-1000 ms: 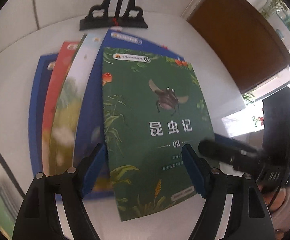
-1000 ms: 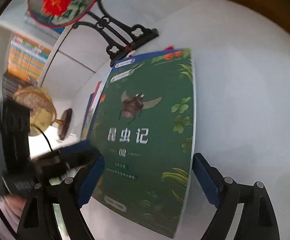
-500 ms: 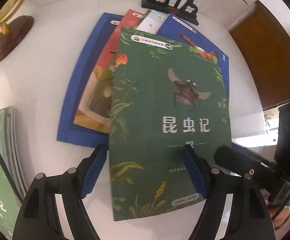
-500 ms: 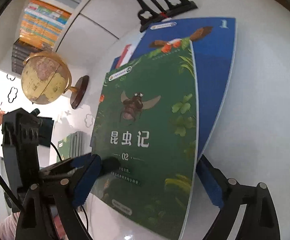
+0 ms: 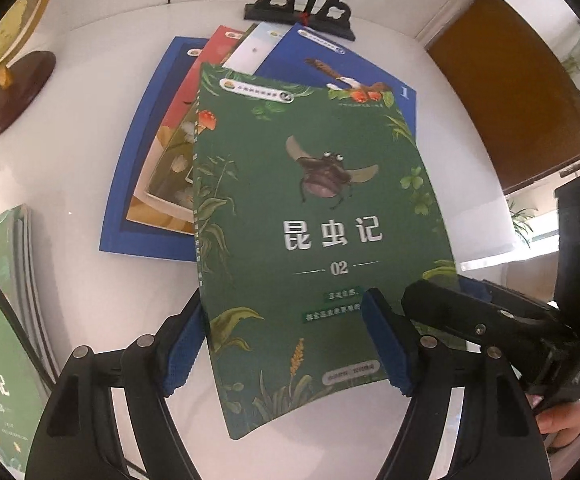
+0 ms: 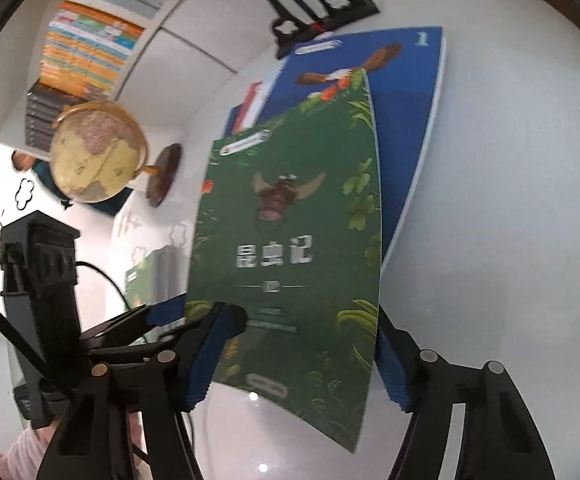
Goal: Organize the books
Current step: 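Close both tools on the edge of the beetle-cover book, then lift the beetle-cover book with both tools and carry it toward the globe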
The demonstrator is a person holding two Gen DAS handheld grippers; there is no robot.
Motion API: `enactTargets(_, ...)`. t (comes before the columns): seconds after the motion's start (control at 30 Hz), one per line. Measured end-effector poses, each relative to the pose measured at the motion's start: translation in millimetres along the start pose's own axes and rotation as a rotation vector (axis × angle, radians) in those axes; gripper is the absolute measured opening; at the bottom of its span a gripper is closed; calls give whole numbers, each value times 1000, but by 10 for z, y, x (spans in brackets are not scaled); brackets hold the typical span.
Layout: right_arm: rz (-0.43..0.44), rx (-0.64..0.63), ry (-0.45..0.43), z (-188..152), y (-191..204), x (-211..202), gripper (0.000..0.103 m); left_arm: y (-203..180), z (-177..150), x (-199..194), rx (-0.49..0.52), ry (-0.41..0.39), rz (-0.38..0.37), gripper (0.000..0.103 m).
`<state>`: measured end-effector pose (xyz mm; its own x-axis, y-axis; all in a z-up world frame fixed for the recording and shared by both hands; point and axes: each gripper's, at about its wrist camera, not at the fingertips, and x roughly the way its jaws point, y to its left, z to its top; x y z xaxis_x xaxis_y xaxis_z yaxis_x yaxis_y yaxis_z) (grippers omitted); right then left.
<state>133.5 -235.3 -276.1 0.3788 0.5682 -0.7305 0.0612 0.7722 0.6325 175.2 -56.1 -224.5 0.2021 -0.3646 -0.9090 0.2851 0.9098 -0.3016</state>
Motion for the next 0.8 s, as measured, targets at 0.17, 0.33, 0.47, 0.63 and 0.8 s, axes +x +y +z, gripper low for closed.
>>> enactTargets(0.17, 103, -93, -16, -73, 153, -188, 49, 73, -2, -97, -45, -66, -16, 72)
enactTargets(0.33, 109, -43, -24, -154, 60, -161, 34, 192, -67, 10, -64, -22, 39, 49)
enactTargets(0.47, 147, -18, -29, -219, 27, -153, 24, 186, -143, 51, -50, -13, 58, 43)
enactTargets(0.63, 147, -151, -32, -271, 294, -207, 24, 260, -212, -80, -89, -66, -19, 43)
enactTargets(0.8, 39, -295, -57, -290, 494, -337, 24, 331, -182, -360, -99, -151, -92, 43)
